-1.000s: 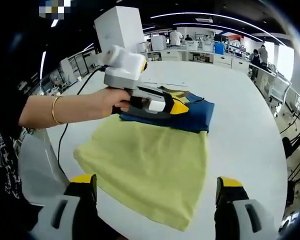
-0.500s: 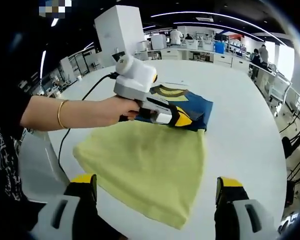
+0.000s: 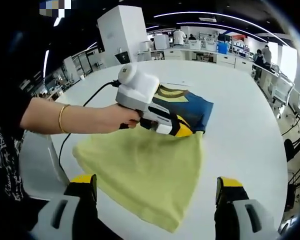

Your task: Fold the garment on the visible template until the final outline fits inside the template.

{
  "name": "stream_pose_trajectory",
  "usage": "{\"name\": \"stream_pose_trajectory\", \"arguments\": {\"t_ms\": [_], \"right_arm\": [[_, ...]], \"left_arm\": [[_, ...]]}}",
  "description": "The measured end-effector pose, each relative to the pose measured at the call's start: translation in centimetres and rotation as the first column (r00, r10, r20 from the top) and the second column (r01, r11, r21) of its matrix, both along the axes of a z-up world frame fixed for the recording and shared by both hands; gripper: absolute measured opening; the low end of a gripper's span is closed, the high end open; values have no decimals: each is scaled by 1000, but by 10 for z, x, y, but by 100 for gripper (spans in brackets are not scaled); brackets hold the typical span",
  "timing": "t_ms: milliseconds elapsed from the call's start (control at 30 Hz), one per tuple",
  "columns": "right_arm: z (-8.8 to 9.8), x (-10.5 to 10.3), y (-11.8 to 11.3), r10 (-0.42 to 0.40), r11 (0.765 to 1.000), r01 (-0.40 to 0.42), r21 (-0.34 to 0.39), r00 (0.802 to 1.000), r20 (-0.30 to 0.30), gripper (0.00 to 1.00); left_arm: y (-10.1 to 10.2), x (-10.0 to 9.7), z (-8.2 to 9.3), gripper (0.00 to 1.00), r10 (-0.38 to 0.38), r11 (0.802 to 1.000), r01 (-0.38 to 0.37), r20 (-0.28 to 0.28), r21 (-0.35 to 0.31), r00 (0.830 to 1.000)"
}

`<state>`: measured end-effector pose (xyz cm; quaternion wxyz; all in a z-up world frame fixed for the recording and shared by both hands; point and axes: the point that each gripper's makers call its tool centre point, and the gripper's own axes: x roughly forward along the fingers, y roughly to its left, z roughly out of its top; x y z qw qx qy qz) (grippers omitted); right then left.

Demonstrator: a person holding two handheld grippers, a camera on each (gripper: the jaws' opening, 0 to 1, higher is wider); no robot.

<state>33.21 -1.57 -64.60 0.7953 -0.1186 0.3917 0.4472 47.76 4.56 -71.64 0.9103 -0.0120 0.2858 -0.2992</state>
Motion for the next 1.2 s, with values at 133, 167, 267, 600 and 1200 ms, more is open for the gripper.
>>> {"name": "stream_pose_trajectory", "arguments": {"t_ms": [133, 167, 267, 600, 1200], "right_arm": [[2, 3, 0, 1, 1000, -1, 9, 1000, -1, 99], [3, 4, 0, 2, 1000, -2, 11, 1000, 1, 99], [3, 5, 0, 3, 1000, -3, 16, 1000, 1, 99], [-2, 7, 1, -4, 999, 4, 36, 1000, -3, 99], [4, 18, 12, -13, 995, 8, 98, 999, 48, 99]], "left_arm": [[4, 2, 8, 19, 15, 1000, -15, 38, 10, 999], [5, 3, 8, 21, 14, 1000, -15, 42, 11, 999], [8, 1, 15, 28, 12, 1000, -12, 55, 4, 998], [49, -12, 50, 65, 57, 998, -61, 142, 23, 988], [113, -62, 86, 99, 69, 989, -90, 179, 114, 981]]}}
